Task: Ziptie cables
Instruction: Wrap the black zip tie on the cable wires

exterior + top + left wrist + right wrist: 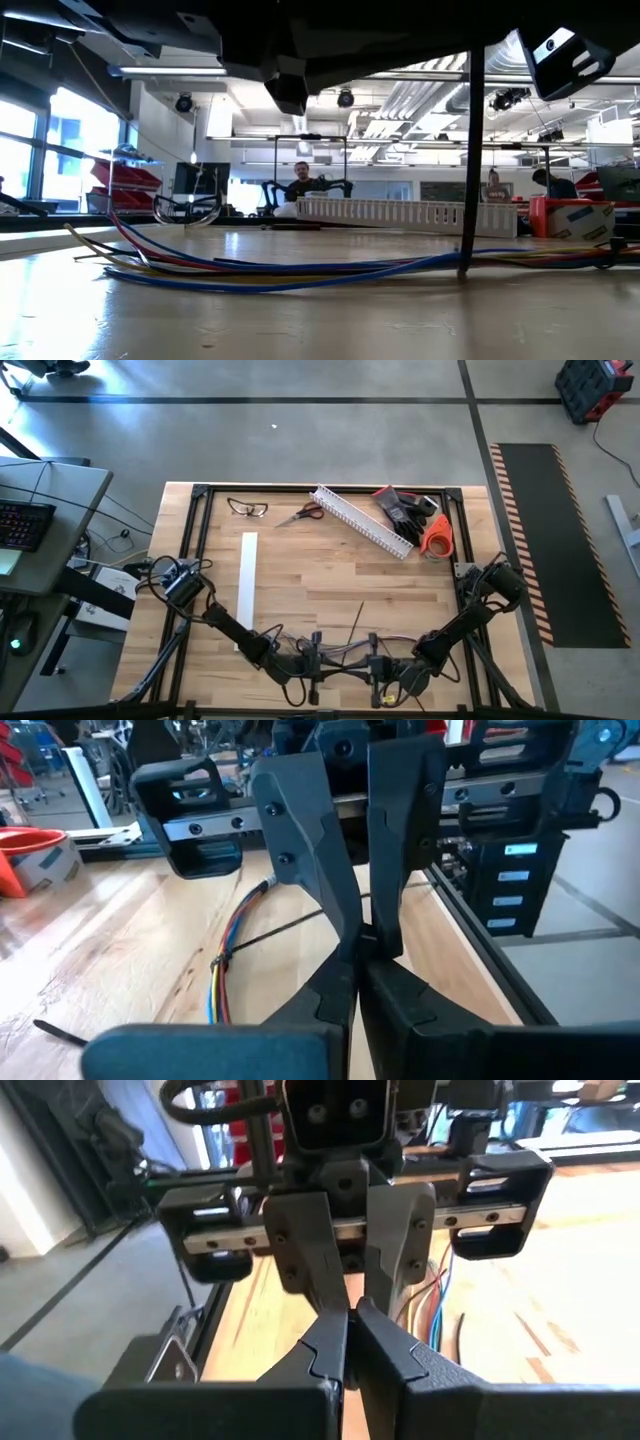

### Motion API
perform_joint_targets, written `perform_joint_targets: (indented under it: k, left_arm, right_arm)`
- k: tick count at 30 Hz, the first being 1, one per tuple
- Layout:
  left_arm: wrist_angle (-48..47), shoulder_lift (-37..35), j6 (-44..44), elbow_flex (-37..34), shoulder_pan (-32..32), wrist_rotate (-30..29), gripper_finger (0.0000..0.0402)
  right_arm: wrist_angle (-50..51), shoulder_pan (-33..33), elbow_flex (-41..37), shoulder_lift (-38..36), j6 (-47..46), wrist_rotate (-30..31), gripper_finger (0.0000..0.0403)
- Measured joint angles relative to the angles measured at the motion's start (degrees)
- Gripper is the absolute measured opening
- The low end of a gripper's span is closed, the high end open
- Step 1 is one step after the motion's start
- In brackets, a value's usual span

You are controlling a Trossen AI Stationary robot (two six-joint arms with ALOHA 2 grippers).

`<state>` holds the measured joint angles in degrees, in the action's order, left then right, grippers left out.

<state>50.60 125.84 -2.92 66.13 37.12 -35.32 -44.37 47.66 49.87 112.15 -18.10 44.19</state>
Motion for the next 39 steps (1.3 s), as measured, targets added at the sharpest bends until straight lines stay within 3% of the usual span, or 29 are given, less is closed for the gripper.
perform_joint_targets:
  k: [7, 14, 19, 23, 26, 30, 32, 39]
  left_arm:
    - [-1.5, 0.0, -1.5, 0.0, 0.0, 0.4, 0.0000]
    - [-3.0, 0.0, -3.6, 0.0, 0.0, 0.0, 0.0000]
    - [-2.7, -0.1, -4.5, 0.0, 0.0, -0.2, 0.0000]
    - [-3.0, -0.1, -5.5, 0.0, 0.0, -0.9, 0.0000]
    - [-3.0, 0.0, -5.9, 0.0, 0.0, -1.1, 0.0000]
    - [-3.1, 0.0, -5.9, 0.0, 0.0, -1.2, 0.0000]
    - [-3.1, 0.0, -5.9, 0.0, 0.0, -1.2, 0.0000]
    - [-3.1, 0.0, -5.4, 0.0, 0.0, -1.2, 0.0000]
  right_arm:
    - [1.7, 0.0, 0.0, 0.0, 1.4, -1.8, 0.0016]
    - [3.3, -0.5, -0.1, -0.7, 2.3, -2.6, 0.0127]
    - [12.9, 0.5, -0.2, -6.4, 1.6, 0.9, 0.0193]
    - [29.0, 0.8, -0.2, -11.2, -8.6, 5.8, 0.0207]
    - [44.2, -0.5, -0.1, -13.0, -23.9, 7.7, 0.0200]
    - [64.7, -4.8, -0.2, -12.3, -46.3, 5.9, 0.0190]
    - [68.8, -7.7, -0.2, -12.0, -50.4, 4.3, 0.0191]
    - [65.7, -19.5, -0.2, -12.0, -36.3, -6.3, 0.0249]
